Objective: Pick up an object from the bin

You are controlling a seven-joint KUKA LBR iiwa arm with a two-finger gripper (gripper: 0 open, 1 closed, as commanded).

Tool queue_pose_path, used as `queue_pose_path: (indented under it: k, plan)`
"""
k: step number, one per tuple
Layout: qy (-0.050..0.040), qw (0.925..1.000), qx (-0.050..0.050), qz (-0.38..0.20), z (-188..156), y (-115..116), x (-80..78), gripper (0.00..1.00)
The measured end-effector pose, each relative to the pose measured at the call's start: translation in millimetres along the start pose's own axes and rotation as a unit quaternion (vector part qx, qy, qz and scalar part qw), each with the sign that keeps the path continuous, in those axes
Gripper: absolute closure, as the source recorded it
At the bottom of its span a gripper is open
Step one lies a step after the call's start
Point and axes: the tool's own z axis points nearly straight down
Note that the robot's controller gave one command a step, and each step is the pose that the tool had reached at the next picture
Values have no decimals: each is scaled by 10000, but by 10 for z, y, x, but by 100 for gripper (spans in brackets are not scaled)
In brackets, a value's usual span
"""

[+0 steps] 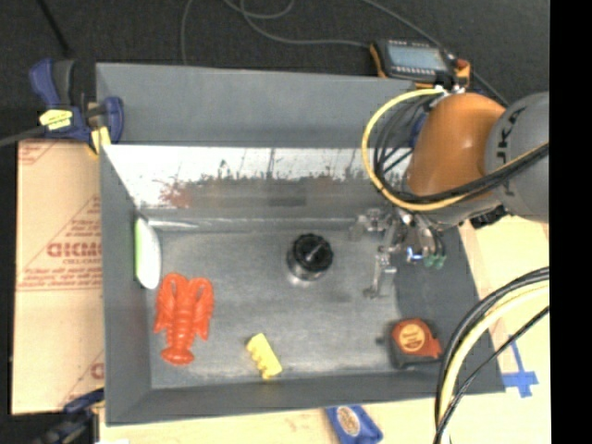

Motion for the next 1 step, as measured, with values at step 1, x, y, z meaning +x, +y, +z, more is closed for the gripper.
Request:
queue_pose_path:
  k: [1]
  plan:
    - [-41,10000,5,-11,-50,2,-18,0]
